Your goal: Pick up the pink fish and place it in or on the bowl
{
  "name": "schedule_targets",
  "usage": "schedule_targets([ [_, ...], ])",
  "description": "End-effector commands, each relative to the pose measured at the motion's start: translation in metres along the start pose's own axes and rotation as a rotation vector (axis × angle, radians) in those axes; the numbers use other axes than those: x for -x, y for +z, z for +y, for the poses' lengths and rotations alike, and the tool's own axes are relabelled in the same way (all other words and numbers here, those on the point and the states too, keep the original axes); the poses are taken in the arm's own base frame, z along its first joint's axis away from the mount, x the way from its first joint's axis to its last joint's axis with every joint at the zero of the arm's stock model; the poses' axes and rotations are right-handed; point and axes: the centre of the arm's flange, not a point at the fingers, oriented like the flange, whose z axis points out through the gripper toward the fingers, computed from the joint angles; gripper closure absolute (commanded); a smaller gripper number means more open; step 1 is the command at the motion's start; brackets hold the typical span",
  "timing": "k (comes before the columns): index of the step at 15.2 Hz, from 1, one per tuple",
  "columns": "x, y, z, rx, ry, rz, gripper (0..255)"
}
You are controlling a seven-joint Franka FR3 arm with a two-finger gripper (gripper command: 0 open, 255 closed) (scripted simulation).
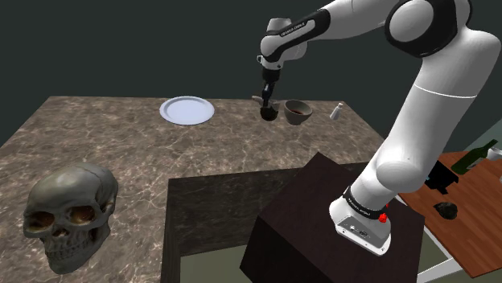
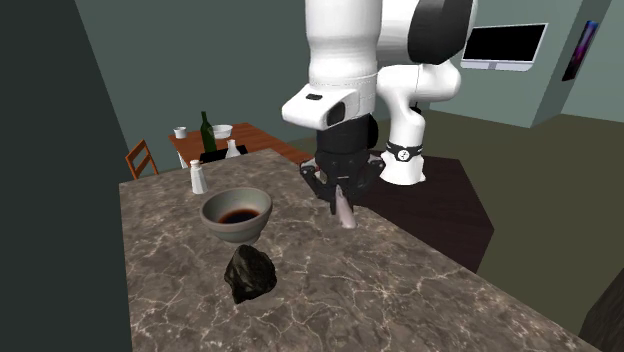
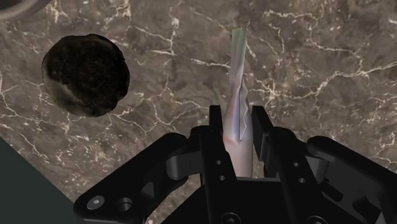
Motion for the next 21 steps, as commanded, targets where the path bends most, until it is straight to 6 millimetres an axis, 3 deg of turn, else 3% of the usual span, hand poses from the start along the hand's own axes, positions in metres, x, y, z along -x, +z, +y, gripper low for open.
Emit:
schedule_targets([
  [1,0.008,-0.003,0.01,0.0,0.0,-0.001,255],
  [20,0.156,-0.006,0.221,0.0,0.0,-0.001,255],
  [21,0.156,-0.001,0.222,0.0,0.0,-0.001,255],
])
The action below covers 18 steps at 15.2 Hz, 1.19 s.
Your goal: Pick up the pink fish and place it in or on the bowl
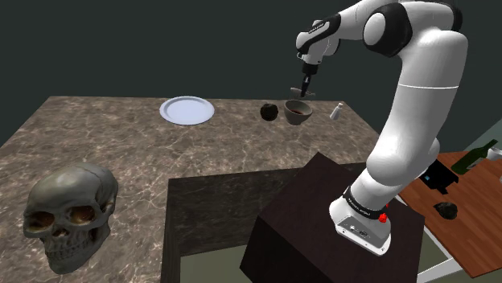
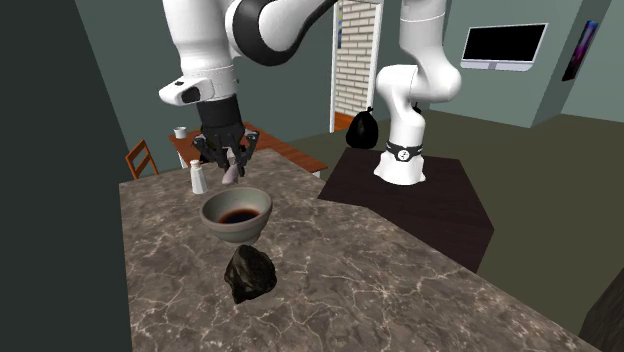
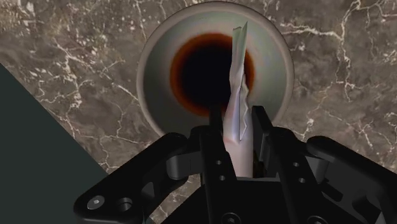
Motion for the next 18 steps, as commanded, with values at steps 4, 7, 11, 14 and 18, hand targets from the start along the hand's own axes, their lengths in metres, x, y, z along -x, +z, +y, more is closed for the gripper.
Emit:
schedule_targets([
  [4,0.003,0.021,0.008,0.0,-0.002,0.0,255],
  [7,0.002,0.037,0.009,0.0,-0.002,0.0,255],
  [11,0.0,0.058,0.01,0.0,-0.002,0.0,255],
  [14,0.0,0.065,0.01,0.0,-0.002,0.0,255],
  [18,0.0,0.065,0.01,0.0,-0.002,0.0,255],
])
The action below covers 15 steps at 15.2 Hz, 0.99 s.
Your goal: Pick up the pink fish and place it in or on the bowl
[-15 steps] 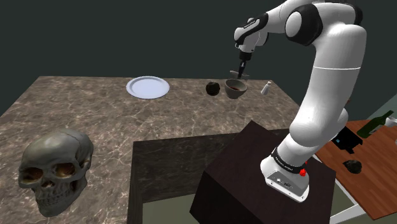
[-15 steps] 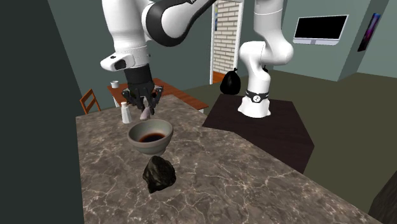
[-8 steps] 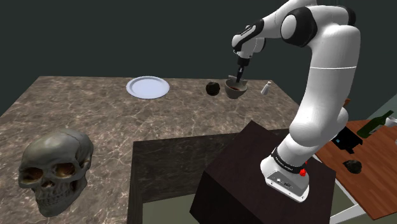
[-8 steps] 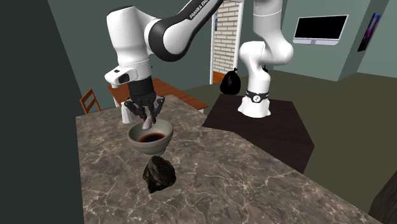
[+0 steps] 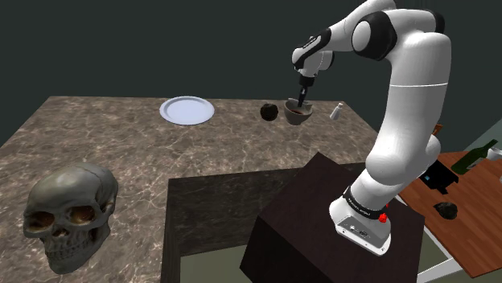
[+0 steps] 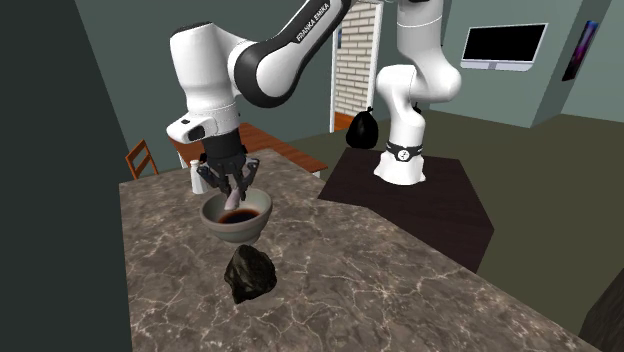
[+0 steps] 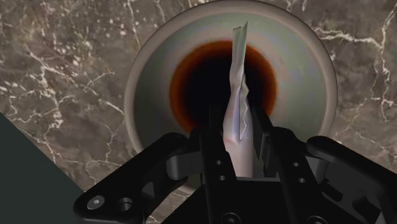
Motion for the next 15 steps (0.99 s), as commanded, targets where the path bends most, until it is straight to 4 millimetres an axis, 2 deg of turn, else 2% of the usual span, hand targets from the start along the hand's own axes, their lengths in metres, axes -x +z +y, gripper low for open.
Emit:
schedule_targets([
  [1,0.0,0.0,0.0,0.0,0.0,0.0,255],
  [2,0.0,0.0,0.0,0.0,0.0,0.0,255],
  [3,0.0,0.0,0.0,0.0,0.0,0.0,0],
  [8,0.0,0.0,0.0,0.0,0.0,0.0,0],
  [12,0.0,-0.05,0.0,0.0,0.0,0.0,0],
  [15,0.0,-0.05,0.0,0.0,0.0,0.0,0],
])
